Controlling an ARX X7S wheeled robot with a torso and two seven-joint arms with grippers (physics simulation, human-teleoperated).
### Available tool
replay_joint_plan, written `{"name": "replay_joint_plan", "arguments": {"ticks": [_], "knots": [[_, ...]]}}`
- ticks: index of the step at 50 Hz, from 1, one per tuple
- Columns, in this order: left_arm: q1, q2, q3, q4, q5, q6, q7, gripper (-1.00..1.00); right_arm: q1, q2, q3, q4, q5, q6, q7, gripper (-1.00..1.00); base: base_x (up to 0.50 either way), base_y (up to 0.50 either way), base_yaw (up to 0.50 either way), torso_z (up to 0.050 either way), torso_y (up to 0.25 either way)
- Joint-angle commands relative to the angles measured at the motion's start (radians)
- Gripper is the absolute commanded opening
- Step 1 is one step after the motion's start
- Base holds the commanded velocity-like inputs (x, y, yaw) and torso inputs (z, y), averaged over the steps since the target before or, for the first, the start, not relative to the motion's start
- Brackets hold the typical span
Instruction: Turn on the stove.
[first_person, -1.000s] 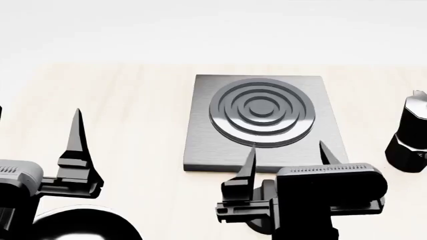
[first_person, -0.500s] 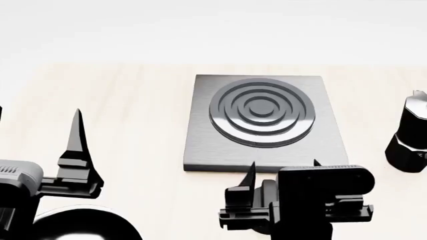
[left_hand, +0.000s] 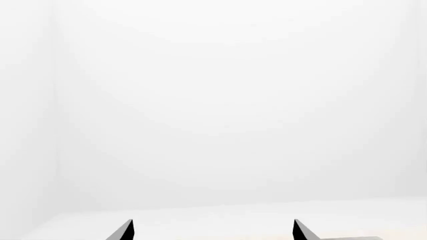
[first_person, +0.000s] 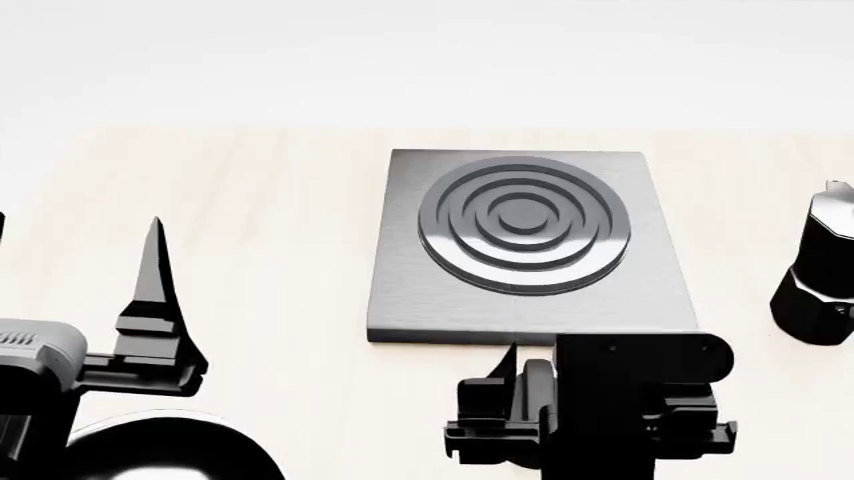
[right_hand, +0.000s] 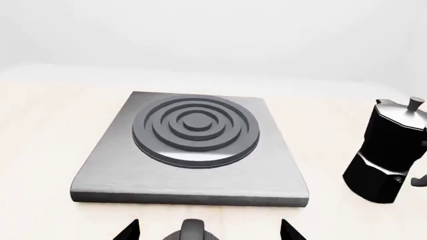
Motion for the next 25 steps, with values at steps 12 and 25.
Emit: {"name": "replay_joint_plan", "arguments": {"ticks": [12,25], "knots": [[-0.002,-0.005,0.006,-0.003,-0.004,0.003,-0.006,1.0,0.011,-0.012,-0.014,0.108,0.003,-0.048,-0.011,1.0,0.0,0.0,0.0,0.0,0.0],[-0.002,-0.009,0.007,-0.001,-0.007,0.005,-0.011,1.0,0.017,-0.017,-0.011,0.131,0.028,-0.012,-0.01,1.0,0.0,0.0,0.0,0.0,0.0]]}}
